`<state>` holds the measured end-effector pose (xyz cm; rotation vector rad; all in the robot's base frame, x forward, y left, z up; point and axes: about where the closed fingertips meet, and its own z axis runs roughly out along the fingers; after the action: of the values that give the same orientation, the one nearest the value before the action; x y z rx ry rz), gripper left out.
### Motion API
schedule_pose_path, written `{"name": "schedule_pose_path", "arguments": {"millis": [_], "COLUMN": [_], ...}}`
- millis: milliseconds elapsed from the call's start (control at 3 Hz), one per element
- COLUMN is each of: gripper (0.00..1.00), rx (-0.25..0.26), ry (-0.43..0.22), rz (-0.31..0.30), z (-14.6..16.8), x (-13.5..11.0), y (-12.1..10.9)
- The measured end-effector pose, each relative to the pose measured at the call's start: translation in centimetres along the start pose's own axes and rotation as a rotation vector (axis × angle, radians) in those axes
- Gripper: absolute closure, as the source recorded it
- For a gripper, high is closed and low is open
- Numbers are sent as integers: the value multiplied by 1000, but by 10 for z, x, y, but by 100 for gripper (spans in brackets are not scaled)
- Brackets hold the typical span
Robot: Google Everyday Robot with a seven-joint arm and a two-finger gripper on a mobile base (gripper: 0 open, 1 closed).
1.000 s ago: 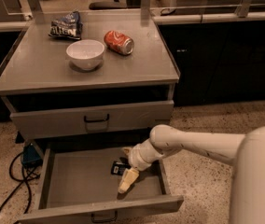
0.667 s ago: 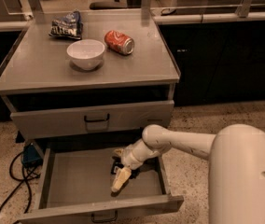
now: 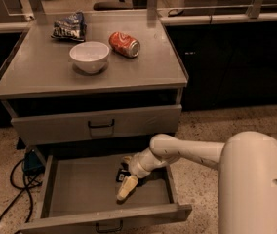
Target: Pick rxbar blueberry from middle drawer and place on counter
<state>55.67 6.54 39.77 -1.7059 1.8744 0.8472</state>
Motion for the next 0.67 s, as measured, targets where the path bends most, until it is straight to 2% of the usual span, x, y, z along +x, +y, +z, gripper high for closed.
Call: {"name": "schedule_pose_path", "arguments": {"millis": [333,667], "gripper": [0,0], "rx": [93,121], "ry": [80,97], "rz": [86,196], "z": [-7,6], "x": [30,50], "y": [7,32]}}
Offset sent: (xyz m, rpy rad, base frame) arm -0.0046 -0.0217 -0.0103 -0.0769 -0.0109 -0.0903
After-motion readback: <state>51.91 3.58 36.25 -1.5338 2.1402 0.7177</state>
